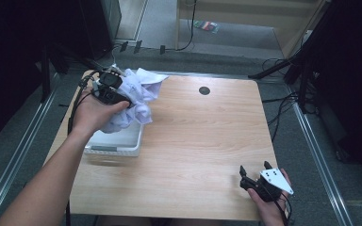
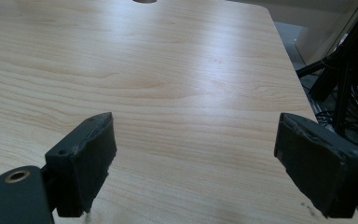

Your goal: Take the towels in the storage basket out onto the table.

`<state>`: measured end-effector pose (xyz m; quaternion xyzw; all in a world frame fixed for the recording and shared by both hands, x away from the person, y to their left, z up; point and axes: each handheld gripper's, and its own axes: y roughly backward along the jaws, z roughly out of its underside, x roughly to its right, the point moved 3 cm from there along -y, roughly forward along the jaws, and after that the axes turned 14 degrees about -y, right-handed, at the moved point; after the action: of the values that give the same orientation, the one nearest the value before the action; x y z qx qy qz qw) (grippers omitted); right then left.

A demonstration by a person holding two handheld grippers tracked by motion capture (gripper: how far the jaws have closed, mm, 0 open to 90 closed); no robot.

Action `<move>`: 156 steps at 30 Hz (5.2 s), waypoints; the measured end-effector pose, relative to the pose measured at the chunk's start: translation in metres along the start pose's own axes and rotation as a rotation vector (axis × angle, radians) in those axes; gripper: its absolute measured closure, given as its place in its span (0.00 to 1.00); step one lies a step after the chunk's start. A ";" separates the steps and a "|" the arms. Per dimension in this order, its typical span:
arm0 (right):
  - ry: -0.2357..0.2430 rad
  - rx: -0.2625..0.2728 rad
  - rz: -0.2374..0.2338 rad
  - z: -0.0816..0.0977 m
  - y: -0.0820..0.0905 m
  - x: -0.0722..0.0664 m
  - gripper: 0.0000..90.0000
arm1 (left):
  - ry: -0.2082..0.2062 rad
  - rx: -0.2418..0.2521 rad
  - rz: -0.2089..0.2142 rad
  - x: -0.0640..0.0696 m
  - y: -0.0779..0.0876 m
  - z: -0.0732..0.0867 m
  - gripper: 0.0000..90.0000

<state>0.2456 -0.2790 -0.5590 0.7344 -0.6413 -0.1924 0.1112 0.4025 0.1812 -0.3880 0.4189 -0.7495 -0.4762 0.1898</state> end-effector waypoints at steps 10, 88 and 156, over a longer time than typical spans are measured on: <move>-0.004 0.001 -0.004 0.000 0.000 0.000 0.14 | -0.040 -0.004 0.019 0.024 -0.011 -0.018 0.64; -0.008 0.000 -0.023 0.000 0.001 0.001 0.15 | -0.132 -0.033 0.155 0.144 -0.131 -0.032 0.59; -0.052 0.113 -0.074 0.000 0.009 0.003 0.06 | -0.070 0.175 0.093 0.111 -0.052 0.018 0.00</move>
<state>0.2375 -0.2830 -0.5553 0.7575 -0.6262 -0.1791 0.0457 0.3497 0.0915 -0.4541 0.3817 -0.8131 -0.4139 0.1481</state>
